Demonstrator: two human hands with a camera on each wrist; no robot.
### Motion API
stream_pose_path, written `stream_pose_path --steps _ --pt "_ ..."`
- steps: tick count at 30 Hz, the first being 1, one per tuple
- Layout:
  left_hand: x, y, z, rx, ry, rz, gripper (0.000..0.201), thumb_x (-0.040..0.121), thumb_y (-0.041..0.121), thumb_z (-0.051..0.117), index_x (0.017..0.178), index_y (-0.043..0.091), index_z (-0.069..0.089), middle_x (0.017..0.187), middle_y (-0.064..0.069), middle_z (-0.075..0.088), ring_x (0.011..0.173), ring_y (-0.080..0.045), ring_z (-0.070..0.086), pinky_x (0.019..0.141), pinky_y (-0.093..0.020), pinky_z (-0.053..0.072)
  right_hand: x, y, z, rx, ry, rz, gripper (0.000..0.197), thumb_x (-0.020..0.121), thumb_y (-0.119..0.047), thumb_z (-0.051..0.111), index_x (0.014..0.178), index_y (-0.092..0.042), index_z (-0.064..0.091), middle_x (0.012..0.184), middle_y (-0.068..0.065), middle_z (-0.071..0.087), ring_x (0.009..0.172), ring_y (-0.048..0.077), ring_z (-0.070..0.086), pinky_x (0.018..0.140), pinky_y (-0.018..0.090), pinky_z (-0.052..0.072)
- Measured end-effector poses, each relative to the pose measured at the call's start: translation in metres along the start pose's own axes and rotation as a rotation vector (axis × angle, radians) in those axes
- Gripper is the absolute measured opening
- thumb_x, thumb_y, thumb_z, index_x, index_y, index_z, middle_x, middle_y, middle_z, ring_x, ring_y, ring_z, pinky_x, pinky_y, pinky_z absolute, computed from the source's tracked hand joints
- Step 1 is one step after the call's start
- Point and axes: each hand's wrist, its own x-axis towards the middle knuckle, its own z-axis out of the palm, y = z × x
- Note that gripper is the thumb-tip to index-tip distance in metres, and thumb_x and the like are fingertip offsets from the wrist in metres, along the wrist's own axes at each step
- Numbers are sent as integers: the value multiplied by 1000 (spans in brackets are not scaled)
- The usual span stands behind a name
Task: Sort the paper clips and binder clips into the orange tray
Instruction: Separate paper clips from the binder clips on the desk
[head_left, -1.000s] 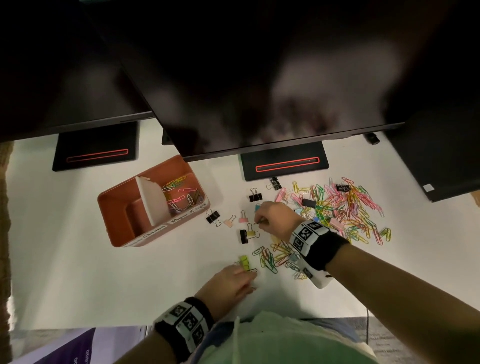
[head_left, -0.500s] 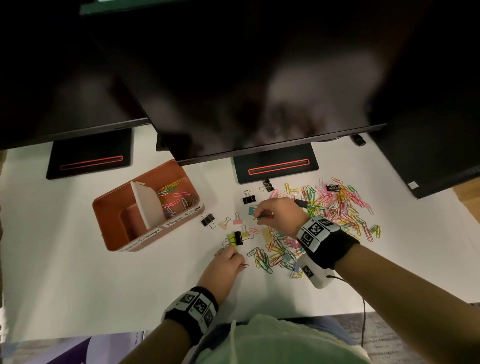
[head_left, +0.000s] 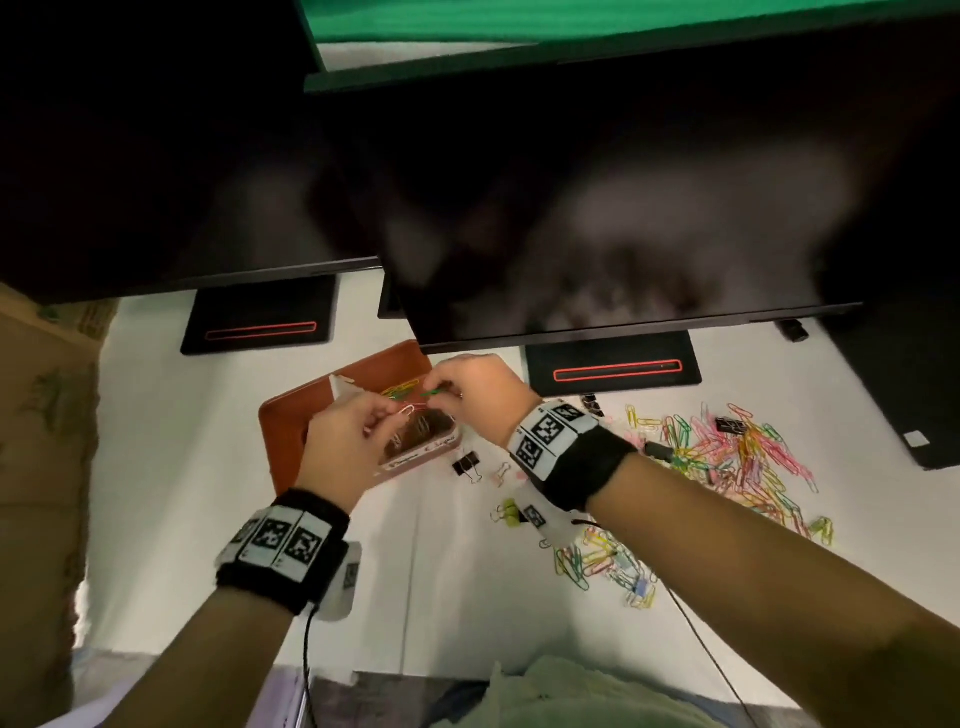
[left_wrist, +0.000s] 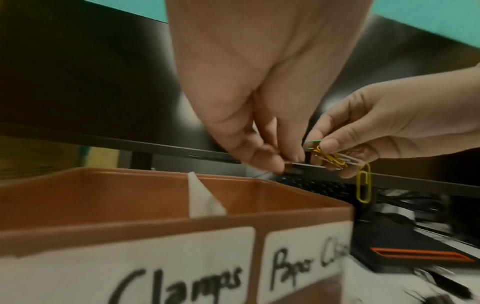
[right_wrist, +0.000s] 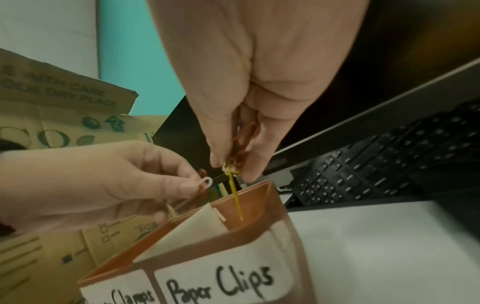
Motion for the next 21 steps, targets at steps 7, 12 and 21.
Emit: stream_pose_path --steps 7,12,21 --pt "-5 -5 3 34 -34 66 30 86 16 62 116 16 61 111 6 54 96 -7 55 93 -22 46 1 4 7 108 -3 34 32 91 -21 56 124 -18 56 120 3 63 102 17 63 91 26 49" --pt "-45 8 44 -100 -315 204 20 86 26 63 105 26 62 90 11 59 74 -1 57 68 -13 47 -69 60 -7 37 -23 162 23 92 -23 57 114 -18 61 99 0 66 78 15 61 75 20 45" --pt "-82 27 135 -19 -741 189 64 83 34 64 138 19 36 139 0 36 122 -14 43 101 -28 43 -174 112 -3 -195 -370 306 26 88 -33 61 110 -20 61 105 -1 63 80 7 51 64 17 38"
